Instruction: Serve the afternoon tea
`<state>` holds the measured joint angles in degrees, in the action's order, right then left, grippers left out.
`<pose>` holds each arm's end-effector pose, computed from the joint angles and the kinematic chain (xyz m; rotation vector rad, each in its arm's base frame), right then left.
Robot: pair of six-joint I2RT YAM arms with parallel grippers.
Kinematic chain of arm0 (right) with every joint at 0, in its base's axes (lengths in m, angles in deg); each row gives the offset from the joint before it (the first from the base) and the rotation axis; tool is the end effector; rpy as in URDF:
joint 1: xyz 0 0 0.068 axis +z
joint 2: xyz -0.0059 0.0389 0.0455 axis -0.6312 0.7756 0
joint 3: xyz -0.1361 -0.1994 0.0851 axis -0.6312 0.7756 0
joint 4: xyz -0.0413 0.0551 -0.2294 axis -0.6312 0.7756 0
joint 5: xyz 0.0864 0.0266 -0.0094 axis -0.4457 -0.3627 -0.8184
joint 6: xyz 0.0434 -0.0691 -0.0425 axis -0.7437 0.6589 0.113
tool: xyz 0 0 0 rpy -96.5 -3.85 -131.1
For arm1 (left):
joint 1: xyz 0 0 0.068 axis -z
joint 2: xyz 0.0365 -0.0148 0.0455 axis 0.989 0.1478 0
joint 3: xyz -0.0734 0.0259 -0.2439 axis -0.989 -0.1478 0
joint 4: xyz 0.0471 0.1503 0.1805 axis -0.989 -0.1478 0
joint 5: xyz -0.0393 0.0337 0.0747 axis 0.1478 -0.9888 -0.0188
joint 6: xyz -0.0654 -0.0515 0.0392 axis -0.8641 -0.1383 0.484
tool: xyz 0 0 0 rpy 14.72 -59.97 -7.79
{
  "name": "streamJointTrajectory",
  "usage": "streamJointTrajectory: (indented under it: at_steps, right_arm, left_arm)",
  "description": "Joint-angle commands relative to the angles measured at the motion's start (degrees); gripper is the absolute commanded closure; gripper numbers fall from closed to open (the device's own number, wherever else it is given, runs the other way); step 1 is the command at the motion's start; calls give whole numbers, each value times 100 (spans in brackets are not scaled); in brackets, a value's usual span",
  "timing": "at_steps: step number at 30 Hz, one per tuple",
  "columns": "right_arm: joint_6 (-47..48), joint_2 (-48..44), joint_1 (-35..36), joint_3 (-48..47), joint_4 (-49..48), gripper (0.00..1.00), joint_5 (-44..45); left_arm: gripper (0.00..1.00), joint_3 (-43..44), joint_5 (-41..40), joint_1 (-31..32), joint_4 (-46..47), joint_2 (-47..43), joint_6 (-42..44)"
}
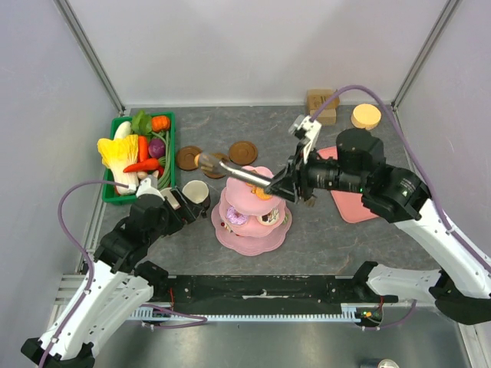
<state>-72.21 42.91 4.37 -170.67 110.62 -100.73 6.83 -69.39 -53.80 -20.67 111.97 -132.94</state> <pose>0.1463 0.1818 0.4297 -0.7919 1.8311 1.0183 0.1324 -0.0560 0.2348 -0.5213 2.2105 -0.5833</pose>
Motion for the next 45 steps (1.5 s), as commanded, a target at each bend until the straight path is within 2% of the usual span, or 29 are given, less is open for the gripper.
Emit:
streamJointTrajectory:
  at_steps: [1,5,11,24,31,45]
  right_arm:
    - [339,-18,886,-218,-28,65,667]
    - [462,-18,1397,-34,113,65,967]
    - [445,-150,1661,273,534,65,1660]
    - [506,-554,1696,722,974,62,2171]
    - [533,-519,1696,836,1045,60,2628]
    - [489,-422,1687,801,1106,55,2866]
  left_arm:
    - [1,151,131,-11,-126,-147,-214]
    - [1,151,87,-19,-301,-305,-241]
    - [1,195,-19,-19,-433,-473,-258]
    - [1,19,87,-11,-451,-596,-364]
    - [1,10,104,-19,-460,-657,-364]
    - [1,-42,69,-19,-468,-710,-355]
